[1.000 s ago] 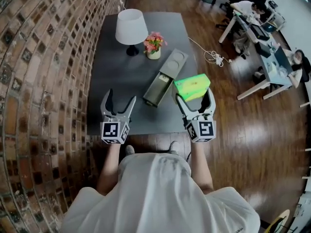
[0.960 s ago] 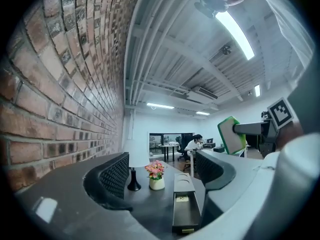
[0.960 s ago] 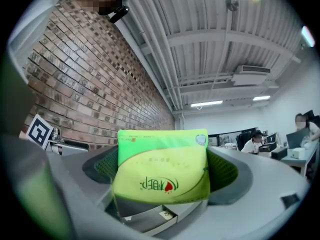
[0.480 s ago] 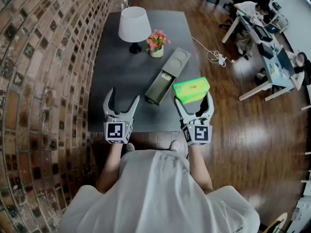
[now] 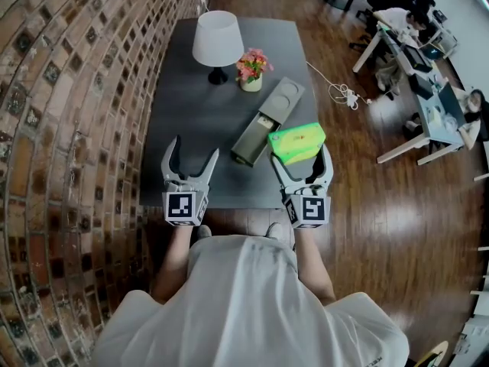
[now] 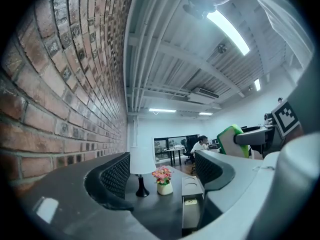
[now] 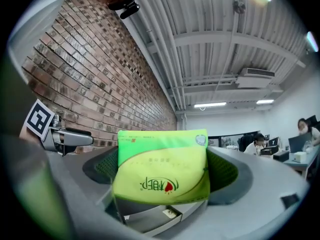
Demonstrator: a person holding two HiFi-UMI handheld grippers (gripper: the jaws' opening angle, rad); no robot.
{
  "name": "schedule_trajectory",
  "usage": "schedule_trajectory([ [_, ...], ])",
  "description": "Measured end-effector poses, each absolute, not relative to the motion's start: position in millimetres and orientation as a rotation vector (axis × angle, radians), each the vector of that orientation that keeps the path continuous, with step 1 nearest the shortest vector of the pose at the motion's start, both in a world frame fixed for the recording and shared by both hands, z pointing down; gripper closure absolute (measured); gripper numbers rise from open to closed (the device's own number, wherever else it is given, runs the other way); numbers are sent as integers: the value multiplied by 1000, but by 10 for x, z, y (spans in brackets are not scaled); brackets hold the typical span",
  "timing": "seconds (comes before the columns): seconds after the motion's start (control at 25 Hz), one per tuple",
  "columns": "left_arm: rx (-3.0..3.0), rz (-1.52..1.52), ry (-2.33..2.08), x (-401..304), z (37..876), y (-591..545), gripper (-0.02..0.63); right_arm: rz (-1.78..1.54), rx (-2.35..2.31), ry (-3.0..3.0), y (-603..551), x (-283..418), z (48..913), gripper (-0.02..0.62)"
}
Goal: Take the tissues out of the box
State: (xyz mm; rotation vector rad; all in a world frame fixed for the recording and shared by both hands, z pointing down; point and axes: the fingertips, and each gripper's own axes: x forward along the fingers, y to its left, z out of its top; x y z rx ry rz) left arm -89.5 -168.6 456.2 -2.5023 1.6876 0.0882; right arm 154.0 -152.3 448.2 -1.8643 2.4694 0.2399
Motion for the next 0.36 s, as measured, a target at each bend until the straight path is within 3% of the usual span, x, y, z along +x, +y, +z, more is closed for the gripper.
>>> schedule_trajectory([
  [0.36, -2496, 81, 1701, -943, 4553, -1737, 218, 234, -1871, 2494, -1581, 1502, 4529, 54],
])
